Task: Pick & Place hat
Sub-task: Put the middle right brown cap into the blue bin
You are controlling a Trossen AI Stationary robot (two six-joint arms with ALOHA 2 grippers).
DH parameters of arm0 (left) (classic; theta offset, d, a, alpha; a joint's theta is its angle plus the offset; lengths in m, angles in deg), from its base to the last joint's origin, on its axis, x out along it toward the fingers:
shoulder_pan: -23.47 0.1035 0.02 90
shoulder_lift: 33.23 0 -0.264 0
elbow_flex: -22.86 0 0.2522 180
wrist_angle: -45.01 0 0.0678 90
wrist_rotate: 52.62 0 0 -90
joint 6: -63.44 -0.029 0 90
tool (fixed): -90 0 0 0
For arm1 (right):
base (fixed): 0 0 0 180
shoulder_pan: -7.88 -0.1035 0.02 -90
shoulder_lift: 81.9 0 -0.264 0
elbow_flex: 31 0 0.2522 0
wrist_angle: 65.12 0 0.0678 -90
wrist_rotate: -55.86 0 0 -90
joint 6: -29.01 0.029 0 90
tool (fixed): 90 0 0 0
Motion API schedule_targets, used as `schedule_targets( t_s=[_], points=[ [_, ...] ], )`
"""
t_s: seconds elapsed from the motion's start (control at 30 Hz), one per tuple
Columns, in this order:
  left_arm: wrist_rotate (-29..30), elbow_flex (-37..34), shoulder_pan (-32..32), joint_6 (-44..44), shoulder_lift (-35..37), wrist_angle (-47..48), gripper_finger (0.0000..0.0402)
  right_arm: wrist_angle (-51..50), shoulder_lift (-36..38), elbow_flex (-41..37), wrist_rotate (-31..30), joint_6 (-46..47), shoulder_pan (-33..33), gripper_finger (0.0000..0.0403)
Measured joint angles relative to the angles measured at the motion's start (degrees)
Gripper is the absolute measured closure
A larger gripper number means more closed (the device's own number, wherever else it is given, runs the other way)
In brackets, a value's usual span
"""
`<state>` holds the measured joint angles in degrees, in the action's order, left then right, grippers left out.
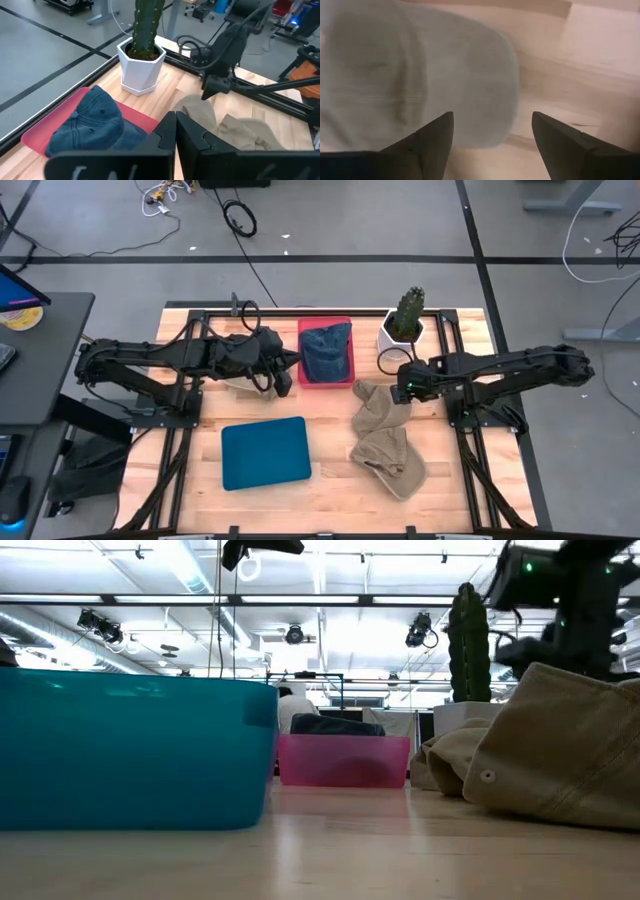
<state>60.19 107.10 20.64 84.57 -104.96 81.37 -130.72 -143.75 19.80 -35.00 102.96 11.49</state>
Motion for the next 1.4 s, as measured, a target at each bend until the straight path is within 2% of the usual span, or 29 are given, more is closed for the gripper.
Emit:
schedule_targets(
  t_s=[0.17, 0.53, 0.8, 0.97, 1.23, 1.3, 1.4],
  points=[
    [-0.1, 0.0, 0.0, 0.0, 0.0, -0.1, 0.0390, 4.2, 0.9, -4.9, 0.8, 0.5, 0.0, 0.0131],
    [-0.1, 0.0, 0.0, 0.3, 0.0, -1.3, 0.0390, 24.1, 3.4, -14.6, 5.5, 2.5, 0.0, 0.0131],
    [-0.1, 0.0, 0.0, 0.2, 0.0, -3.1, 0.0390, 37.9, 5.1, -20.4, 5.7, 3.6, 0.0, 0.0142],
    [-0.1, 0.0, 0.0, 0.3, 0.0, -3.1, 0.0390, 44.9, 5.1, -23.0, 5.8, 5.6, 0.0, 0.0197],
    [0.0, 0.0, 0.0, 0.3, 0.0, -3.1, 0.0390, 47.3, 5.3, -23.3, 5.4, 5.4, 0.0, 0.0373],
    [0.0, 0.0, 0.0, 0.2, 0.0, -3.1, 0.0390, 48.5, 5.5, -23.2, 5.4, 4.9, 0.0, 0.0388],
    [0.0, 0.0, 0.0, 0.1, 0.0, -3.1, 0.0390, 49.2, 6.4, -23.3, 5.5, 5.1, 0.0, 0.0388]
  ],
)
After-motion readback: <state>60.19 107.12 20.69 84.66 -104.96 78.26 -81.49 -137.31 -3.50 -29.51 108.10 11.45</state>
